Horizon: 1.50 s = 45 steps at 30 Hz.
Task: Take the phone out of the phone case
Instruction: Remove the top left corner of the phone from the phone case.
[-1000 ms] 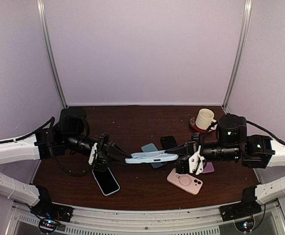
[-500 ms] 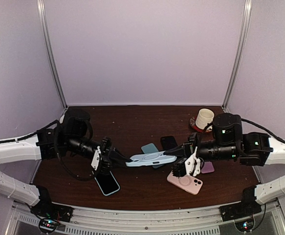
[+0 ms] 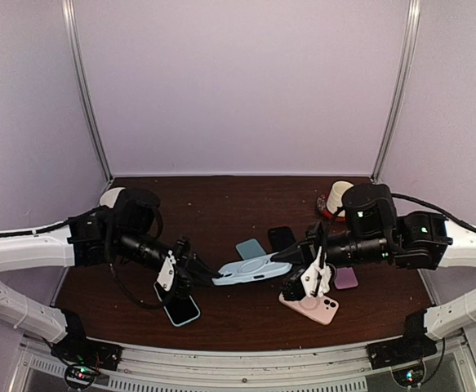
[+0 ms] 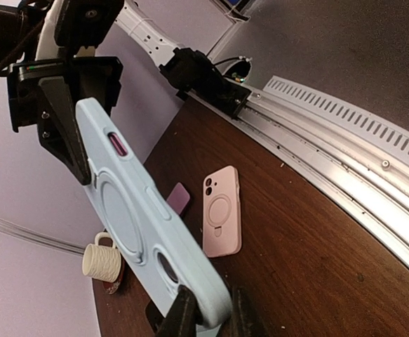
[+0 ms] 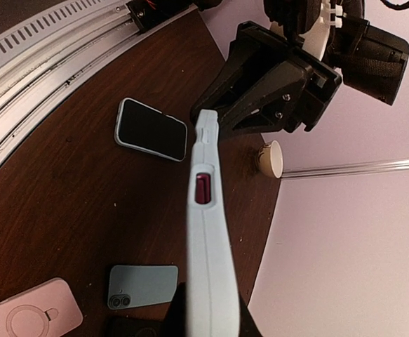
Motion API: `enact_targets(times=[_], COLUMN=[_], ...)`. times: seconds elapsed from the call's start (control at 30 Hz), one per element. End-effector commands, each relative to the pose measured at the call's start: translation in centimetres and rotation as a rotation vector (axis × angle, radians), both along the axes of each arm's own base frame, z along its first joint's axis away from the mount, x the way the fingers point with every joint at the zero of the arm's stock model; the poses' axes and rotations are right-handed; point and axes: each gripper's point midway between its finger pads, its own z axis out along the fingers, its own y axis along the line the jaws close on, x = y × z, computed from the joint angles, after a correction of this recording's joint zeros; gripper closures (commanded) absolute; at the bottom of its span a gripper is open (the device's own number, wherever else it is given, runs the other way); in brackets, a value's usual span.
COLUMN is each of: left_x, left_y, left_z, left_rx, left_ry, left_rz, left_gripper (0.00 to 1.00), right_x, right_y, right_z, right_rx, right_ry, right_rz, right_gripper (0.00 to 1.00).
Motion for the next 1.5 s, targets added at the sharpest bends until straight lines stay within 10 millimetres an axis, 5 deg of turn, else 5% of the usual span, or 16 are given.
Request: enact_targets(times=[0.0, 1.47], left_x=[-0.8, -0.1], left_y=[-0.4, -0.3], left_z=[-0.3, -0.6], left_rx=[0.013, 0.056], left_ry=[-0.006, 0.048], left_rz=[-0.04, -0.014], left_gripper=[1.0, 1.0], right_x=[-0.2, -1.7], right_y=[1.3, -0.3], right_z=[3.3, -7.3], right_rx=[0.068, -0.392], right_ry=[-0.08, -0.194], right_rz=[0.045, 0.179], right_gripper=[1.0, 1.0])
